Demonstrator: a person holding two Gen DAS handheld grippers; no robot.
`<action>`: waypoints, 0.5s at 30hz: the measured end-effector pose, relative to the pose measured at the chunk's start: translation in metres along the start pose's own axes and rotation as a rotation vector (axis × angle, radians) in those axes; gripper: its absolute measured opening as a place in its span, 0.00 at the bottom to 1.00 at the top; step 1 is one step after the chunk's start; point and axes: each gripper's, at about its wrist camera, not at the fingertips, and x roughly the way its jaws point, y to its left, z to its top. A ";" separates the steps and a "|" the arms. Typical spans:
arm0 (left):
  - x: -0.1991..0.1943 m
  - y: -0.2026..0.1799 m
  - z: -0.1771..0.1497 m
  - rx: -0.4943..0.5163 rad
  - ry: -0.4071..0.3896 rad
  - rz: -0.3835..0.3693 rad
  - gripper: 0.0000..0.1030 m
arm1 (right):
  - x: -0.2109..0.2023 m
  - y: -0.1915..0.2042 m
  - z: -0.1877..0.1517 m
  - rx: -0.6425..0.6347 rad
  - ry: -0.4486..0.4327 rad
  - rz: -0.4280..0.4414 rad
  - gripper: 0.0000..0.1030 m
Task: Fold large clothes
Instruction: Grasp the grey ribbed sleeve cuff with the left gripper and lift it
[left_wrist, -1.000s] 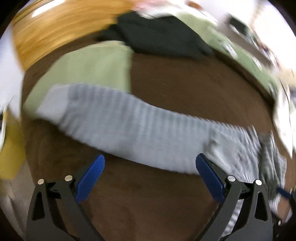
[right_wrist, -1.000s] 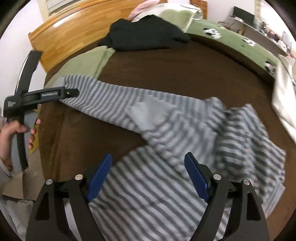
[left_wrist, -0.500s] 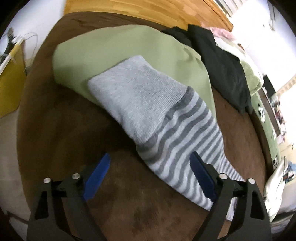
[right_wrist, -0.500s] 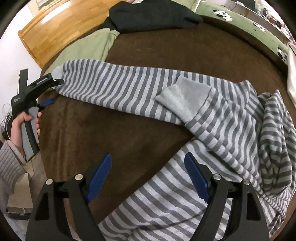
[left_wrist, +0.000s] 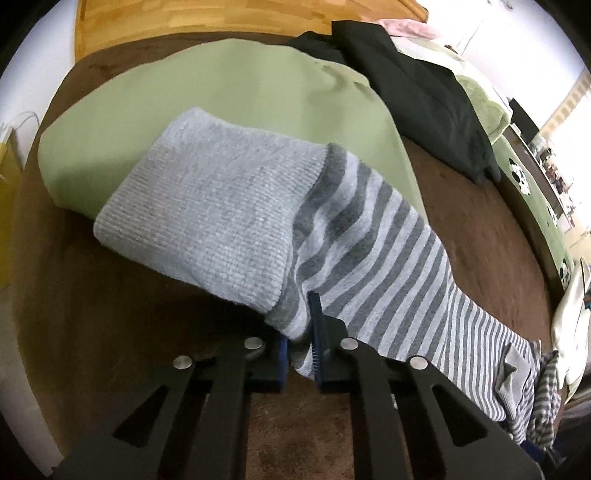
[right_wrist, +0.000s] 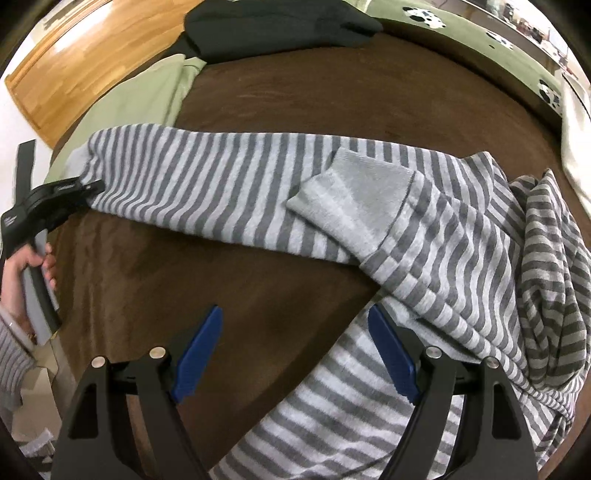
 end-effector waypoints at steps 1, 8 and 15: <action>-0.002 -0.001 0.001 0.003 -0.005 -0.002 0.12 | 0.000 -0.002 0.001 0.004 -0.002 -0.005 0.78; -0.039 -0.018 0.008 0.080 -0.083 -0.018 0.11 | -0.002 -0.015 0.005 0.042 -0.008 -0.026 0.78; -0.094 -0.071 0.026 0.234 -0.176 -0.101 0.11 | -0.008 -0.053 0.000 0.150 -0.019 -0.045 0.78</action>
